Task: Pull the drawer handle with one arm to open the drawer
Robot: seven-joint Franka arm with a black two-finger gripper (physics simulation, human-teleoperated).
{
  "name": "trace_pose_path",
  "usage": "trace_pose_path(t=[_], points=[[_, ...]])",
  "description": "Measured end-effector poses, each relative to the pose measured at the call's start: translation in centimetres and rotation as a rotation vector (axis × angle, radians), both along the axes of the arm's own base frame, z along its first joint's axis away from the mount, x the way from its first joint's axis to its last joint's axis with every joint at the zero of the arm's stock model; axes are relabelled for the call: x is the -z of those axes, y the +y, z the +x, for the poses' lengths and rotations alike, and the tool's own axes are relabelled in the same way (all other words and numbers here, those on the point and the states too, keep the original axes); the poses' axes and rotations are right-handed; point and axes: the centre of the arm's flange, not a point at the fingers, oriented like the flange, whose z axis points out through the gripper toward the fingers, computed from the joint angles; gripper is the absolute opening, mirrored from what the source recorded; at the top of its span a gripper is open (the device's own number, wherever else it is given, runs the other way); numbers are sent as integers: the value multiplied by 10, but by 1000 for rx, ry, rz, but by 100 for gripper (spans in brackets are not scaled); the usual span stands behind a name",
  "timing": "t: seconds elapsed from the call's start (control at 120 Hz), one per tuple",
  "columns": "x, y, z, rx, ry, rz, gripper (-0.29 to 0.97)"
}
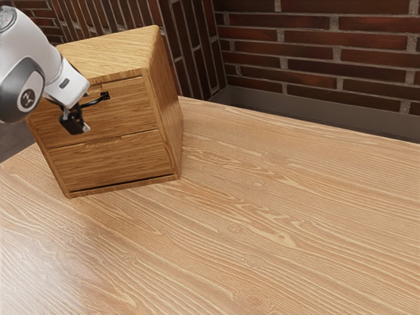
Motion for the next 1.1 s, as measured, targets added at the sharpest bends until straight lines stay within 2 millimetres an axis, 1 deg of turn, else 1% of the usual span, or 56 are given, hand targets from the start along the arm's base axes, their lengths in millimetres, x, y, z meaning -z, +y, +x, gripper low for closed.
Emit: trace_pose_path(t=[0.142, 0.367, 0.542, 0.758, 0.842, 0.992, 1.025, 1.067, 1.1], points=[[5, 0, 5, 8, 4, -2, 68], [11, 13, 2, -16, -1, -27, 68], [20, 13, 3, -15, -9, -53, 69], [26, 15, 1, -28, -18, -78, 69], [29, 12, -3, -32, -21, -93, 70], [26, 2, -21, -24, -39, -122, 66], [26, -1, -25, -22, -40, -128, 67], [29, -3, -28, -20, -39, -132, 72], [31, -1, -33, -25, -38, -134, 67]])
